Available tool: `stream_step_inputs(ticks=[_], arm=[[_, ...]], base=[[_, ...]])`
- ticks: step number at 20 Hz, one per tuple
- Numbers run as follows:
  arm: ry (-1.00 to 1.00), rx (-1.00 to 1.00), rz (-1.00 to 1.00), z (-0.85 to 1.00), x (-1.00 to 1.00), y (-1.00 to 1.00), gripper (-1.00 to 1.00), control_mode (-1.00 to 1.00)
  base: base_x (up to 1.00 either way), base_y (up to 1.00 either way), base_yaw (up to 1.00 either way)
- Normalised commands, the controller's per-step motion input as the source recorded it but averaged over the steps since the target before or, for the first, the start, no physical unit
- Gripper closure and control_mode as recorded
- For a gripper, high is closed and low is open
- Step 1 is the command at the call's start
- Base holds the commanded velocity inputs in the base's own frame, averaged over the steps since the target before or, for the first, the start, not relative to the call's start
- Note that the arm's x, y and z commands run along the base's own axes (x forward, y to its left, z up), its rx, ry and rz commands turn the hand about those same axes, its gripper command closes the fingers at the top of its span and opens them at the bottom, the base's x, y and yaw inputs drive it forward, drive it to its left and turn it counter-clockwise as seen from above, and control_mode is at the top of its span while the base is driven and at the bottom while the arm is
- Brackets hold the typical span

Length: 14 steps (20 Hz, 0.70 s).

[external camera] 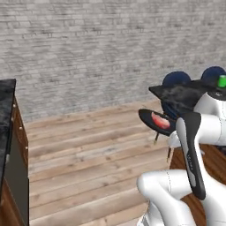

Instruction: Pick up the pan with the steak in it and place it on the dining table. Then place the steak on the plate.

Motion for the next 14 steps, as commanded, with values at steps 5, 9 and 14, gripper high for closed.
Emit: stream_step_inputs(ticks=[5, 9, 14], arm=[[0.0, 0.0, 0.0, 0.0, 0.0, 0.0, 1.0, 1.0], [0.0, 0.0, 0.0, 0.0, 0.0, 0.0, 1.0, 1.0], [0.0, 0.0, 0.0, 0.0, 0.0, 0.0, 1.0, 1.0]], base=[[1.0, 0.18, 0.07], [1.0, 0.21, 0.03], [1.0, 0.24, 0.0]])
